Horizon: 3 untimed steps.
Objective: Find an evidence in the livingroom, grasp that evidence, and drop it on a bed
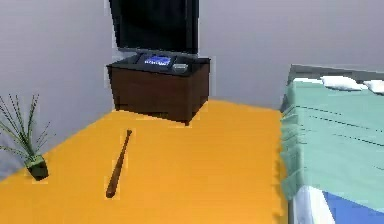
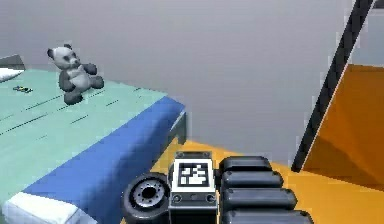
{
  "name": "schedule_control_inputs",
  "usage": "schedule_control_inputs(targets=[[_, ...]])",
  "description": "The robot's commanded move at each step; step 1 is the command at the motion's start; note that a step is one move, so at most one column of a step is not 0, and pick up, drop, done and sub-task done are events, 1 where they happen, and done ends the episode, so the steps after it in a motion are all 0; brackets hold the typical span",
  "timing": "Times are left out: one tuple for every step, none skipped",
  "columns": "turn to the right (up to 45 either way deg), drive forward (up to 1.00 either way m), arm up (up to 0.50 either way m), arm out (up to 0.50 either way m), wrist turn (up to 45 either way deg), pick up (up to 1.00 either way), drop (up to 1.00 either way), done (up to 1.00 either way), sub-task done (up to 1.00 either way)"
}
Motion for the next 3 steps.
schedule_control_inputs(targets=[[0.0,0.5,0.0,0.0,0.0,0.0,0.0,0.0,0.0],[12.0,0.0,0.0,0.0,0.0,0.0,0.0,0.0,0.0],[0.0,1.0,0.0,0.0,0.0,0.0,0.0,0.0,0.0]])
